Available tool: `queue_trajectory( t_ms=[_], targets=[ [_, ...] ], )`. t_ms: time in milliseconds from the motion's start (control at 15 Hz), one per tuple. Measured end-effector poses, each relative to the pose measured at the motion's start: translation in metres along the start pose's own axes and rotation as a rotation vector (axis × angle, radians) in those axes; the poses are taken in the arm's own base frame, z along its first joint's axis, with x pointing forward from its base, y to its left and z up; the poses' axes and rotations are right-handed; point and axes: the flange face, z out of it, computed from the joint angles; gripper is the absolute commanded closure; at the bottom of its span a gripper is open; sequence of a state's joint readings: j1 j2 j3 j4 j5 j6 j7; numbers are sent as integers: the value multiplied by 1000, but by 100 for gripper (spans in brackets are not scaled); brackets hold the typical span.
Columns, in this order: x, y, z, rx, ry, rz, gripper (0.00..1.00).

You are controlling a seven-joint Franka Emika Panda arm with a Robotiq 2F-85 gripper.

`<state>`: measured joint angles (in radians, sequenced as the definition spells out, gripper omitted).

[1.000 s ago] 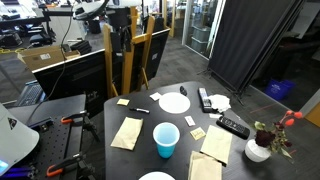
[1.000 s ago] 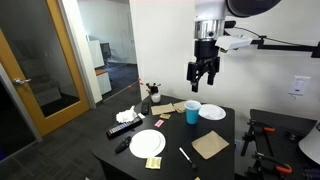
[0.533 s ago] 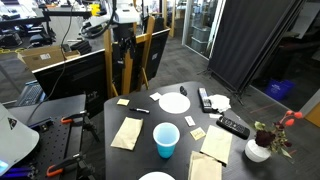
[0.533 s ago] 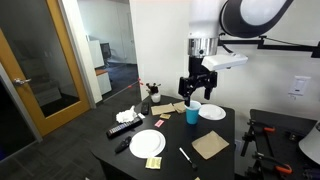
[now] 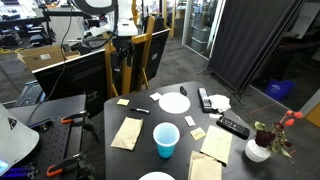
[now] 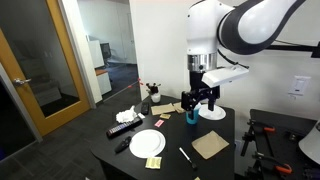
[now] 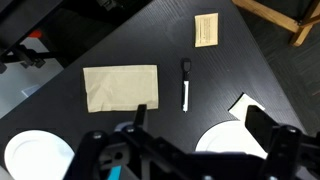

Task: Put the marker in the cup

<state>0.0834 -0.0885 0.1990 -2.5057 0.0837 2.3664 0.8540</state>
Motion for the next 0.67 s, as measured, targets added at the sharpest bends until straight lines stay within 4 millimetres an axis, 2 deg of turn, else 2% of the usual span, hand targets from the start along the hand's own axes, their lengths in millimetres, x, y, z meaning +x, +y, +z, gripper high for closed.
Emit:
queue_trajectory(
  t_ms=[400,667],
  targets=[
    [0,0,1,-1,-1,-4,0],
    [-3,-5,17,2,-1,-19,0]
  ],
)
